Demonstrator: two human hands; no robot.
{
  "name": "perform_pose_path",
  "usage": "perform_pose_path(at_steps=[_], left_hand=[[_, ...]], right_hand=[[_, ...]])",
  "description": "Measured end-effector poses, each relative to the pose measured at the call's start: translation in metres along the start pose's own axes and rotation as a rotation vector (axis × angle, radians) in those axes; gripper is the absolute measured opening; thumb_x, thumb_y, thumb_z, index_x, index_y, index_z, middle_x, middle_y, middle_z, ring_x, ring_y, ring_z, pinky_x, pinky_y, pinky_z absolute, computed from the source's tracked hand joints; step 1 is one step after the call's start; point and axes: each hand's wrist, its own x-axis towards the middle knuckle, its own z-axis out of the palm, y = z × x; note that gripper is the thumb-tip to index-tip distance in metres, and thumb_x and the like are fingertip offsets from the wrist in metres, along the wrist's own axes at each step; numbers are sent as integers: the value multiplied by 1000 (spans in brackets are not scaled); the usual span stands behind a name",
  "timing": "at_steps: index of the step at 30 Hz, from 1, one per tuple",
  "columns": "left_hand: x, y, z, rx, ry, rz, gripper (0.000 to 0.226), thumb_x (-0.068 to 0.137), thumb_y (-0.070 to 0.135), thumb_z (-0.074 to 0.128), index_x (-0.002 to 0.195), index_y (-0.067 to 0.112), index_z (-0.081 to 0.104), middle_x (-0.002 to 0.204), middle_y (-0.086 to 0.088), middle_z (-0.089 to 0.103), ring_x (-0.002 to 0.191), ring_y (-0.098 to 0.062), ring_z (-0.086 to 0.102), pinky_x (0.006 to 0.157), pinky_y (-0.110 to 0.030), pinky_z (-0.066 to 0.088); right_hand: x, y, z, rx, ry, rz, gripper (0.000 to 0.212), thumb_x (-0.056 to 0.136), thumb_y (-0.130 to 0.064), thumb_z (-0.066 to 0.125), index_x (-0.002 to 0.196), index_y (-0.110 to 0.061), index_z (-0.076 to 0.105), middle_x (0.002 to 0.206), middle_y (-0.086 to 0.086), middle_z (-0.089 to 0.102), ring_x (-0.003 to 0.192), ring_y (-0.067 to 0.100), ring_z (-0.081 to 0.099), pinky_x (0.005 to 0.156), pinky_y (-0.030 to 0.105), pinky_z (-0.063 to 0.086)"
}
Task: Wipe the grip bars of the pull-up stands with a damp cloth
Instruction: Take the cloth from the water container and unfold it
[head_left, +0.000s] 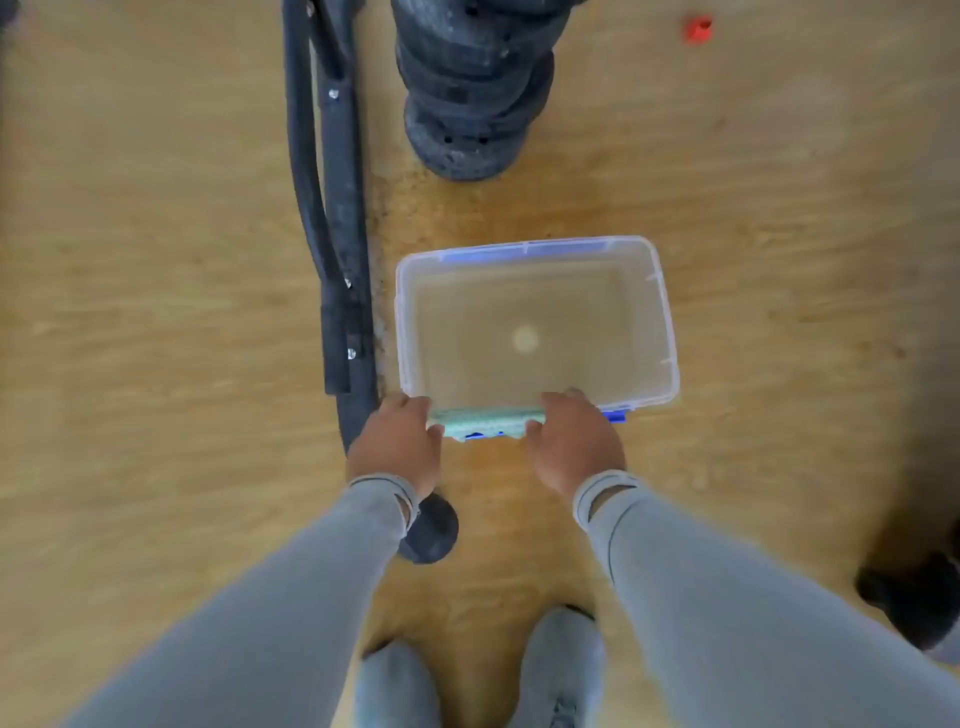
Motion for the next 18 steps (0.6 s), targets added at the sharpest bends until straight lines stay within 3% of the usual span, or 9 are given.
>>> perform_pose_path(at_steps=[2,5,10,12,14,16,18], left_hand=[[12,-3,9,98,32,11,33,103,36,45,132,26,58,134,0,48,121,-24,52,87,-42,52],[21,-7,18,145,59,8,26,103,33,44,113,26,67,119,1,49,111,-22,51,73,-36,48],[-1,4,-8,38,124,109,13,100,27,49,101,22,61,106,0,56,100,-25,55,80,-38,50],[-28,14,-38,-219,53,53,5,97,28,52,93,25,55,86,2,59,78,-24,58,69,-35,48],[-64,25,-78,-461,-33,-14,7,94,27,52,88,27,48,72,-2,58,58,-21,50,56,-33,44],[-106,38,-130,-583,-47,-1,12,93,21,52,85,23,43,64,-4,51,50,-18,41,50,-34,40],[-155,55,-191,-699,-33,6,14,93,10,53,85,13,42,63,-1,42,47,-12,34,49,-28,35]], right_hand=[[14,4,5,-85,39,14,31,103,-22,50,131,-19,62,133,6,53,114,28,62,85,38,56],[22,6,7,-196,71,-17,20,100,-18,52,114,-19,65,116,4,56,102,26,62,69,31,46],[-5,2,-13,-174,154,-101,18,102,-24,46,107,-18,62,109,2,56,102,25,54,84,36,48],[-32,-4,-37,-14,166,-89,15,100,-26,48,96,-17,59,101,1,57,94,24,55,82,38,48],[-69,-12,-73,304,97,-14,15,97,-24,53,86,-14,53,91,2,60,77,23,58,68,35,48],[-111,-26,-121,602,-28,63,15,94,-22,56,87,-10,50,90,5,66,63,19,53,54,30,43],[-159,-44,-181,750,-93,69,16,94,-19,56,84,-11,44,79,6,62,57,17,43,47,27,36]])
